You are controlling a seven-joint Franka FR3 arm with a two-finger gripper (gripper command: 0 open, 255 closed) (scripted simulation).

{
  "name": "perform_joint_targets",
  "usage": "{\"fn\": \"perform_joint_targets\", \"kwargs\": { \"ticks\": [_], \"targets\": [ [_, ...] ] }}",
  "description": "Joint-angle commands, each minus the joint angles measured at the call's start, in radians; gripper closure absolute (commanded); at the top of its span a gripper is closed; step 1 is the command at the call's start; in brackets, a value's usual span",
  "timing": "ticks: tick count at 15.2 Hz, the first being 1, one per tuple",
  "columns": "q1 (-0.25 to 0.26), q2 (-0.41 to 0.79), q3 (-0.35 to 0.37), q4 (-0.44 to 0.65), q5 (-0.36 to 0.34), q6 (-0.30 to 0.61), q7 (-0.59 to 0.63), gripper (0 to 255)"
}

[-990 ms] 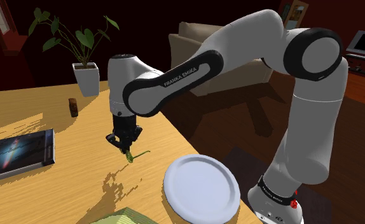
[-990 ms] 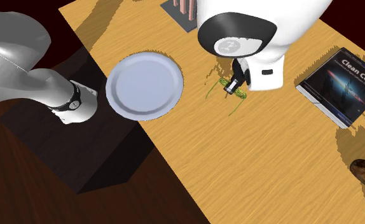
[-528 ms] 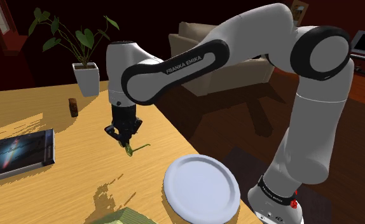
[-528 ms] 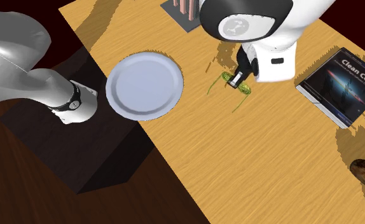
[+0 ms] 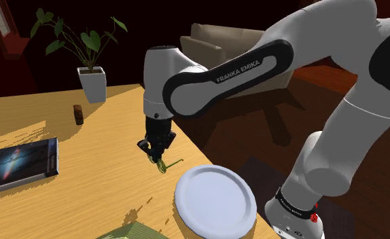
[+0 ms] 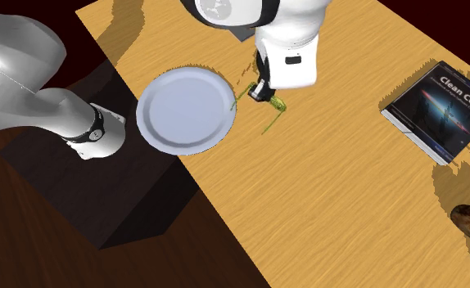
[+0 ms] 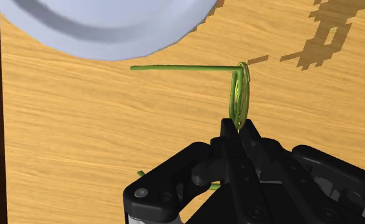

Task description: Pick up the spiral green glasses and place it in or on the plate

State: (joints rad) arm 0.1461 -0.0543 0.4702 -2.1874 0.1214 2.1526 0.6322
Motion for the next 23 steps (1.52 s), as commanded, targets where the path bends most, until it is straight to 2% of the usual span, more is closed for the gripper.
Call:
{"fn": "perform_joint_targets", "kwargs": {
  "ticks": [1, 8, 14, 23],
  "targets": [
    [0.009, -0.093, 0.002, -0.09, 0.051, 0.004, -0.02, 255],
    [0.084, -0.399, -0.026, -0.344, 0.191, -0.039, -0.075, 255],
    [0.186, -0.695, -0.056, -0.535, 0.271, -0.146, -0.071, 255],
    [0.196, -0.628, -0.017, -0.619, 0.308, 0.003, -0.085, 255]
  ]
}}
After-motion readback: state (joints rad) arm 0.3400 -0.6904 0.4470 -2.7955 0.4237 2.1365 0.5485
